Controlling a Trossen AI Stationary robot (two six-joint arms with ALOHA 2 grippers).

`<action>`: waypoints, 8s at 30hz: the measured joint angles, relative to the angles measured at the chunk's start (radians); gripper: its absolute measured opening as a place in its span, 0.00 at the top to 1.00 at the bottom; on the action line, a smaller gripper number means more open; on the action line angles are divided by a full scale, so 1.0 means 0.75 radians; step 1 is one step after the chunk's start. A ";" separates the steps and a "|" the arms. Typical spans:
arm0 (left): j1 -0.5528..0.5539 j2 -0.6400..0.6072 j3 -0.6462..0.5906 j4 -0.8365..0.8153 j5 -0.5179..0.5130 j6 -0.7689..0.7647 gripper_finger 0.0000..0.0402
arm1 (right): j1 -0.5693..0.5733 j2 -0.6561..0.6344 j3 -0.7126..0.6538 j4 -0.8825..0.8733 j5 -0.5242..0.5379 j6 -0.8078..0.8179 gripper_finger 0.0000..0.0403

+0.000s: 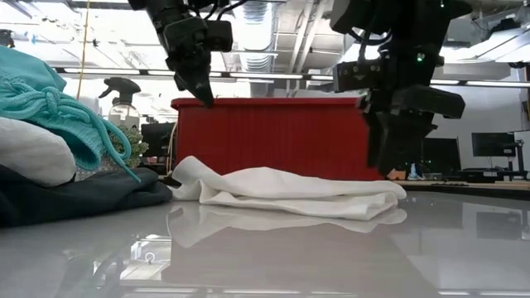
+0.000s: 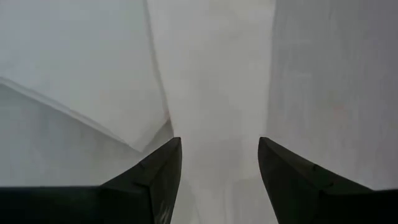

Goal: Fold Laundry from Bin
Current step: Fold the white shorts

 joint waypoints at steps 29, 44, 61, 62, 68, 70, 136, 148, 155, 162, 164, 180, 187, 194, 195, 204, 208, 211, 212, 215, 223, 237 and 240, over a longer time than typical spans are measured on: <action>-0.426 0.000 -0.260 0.380 0.042 0.383 0.93 | 0.011 0.073 0.001 0.186 -0.011 -0.199 0.42; -0.415 0.172 -0.260 0.395 -0.060 0.671 0.52 | 0.010 0.073 0.001 0.181 -0.012 -0.195 0.42; -0.324 0.243 -0.260 0.408 -0.154 0.519 0.71 | 0.045 0.072 0.001 0.066 -0.112 -0.160 0.42; -0.321 0.243 -0.260 0.410 -0.151 0.508 0.74 | 0.050 0.072 0.001 0.068 -0.108 -0.160 0.42; -0.311 0.243 -0.260 0.408 -0.153 0.481 0.88 | 0.034 0.072 0.001 0.082 -0.008 -0.144 0.47; -0.313 0.243 -0.260 0.408 -0.152 0.474 0.92 | 0.015 0.072 0.001 0.074 -0.012 -0.130 0.51; -0.123 0.230 -0.037 0.360 -0.148 0.352 1.00 | 0.010 0.073 0.001 0.087 0.054 0.006 0.96; -0.059 0.230 -0.037 0.362 -0.145 0.352 1.00 | 0.011 0.091 0.000 0.064 -0.030 0.091 0.34; -0.059 0.230 -0.037 0.362 -0.119 0.353 1.00 | 0.018 0.181 0.005 0.056 -0.020 0.097 0.37; -0.059 0.230 -0.037 0.365 -0.121 0.392 1.00 | 0.042 0.158 0.001 0.040 -0.055 0.084 0.64; -0.059 0.230 -0.037 0.374 -0.121 0.403 1.00 | 0.034 0.151 -0.001 0.028 -0.068 0.080 0.70; -0.058 0.231 -0.037 0.386 -0.141 0.422 1.00 | 0.004 0.106 0.000 0.027 -0.267 -0.008 0.82; -0.057 0.231 -0.037 0.435 -0.153 0.421 1.00 | -0.056 -0.005 0.000 -0.030 -0.340 0.010 0.52; -0.057 0.232 -0.037 0.473 -0.154 0.413 1.00 | -0.104 -0.067 0.001 -0.010 -0.330 0.067 0.43; -0.057 0.232 -0.037 0.474 -0.154 0.412 1.00 | -0.101 -0.063 0.001 0.003 -0.331 0.080 0.44; -0.057 0.232 -0.037 0.478 -0.154 0.411 1.00 | -0.040 -0.029 0.002 0.090 -0.250 0.140 0.45; -0.057 0.232 -0.037 0.480 -0.154 0.410 1.00 | -0.057 -0.017 0.001 0.117 -0.217 0.150 0.45; -0.057 0.232 -0.037 0.479 -0.154 0.409 1.00 | -0.062 -0.010 0.002 0.150 -0.217 0.150 0.45; -0.057 0.232 -0.037 0.479 -0.153 0.407 1.00 | -0.062 0.002 0.002 0.167 -0.218 0.150 0.45; -0.057 0.232 -0.037 0.478 -0.153 0.407 1.00 | -0.061 0.024 0.001 0.182 -0.218 0.151 0.45; -0.057 0.232 -0.037 0.480 -0.153 0.407 1.00 | -0.059 0.076 0.001 0.113 -0.209 0.180 0.52; -0.057 0.232 -0.037 0.497 -0.153 0.409 1.00 | -0.070 0.061 0.015 0.038 -0.193 0.214 0.96; -0.052 0.232 -0.037 0.539 -0.153 0.418 1.00 | -0.079 0.052 0.080 -0.073 -0.217 0.192 0.96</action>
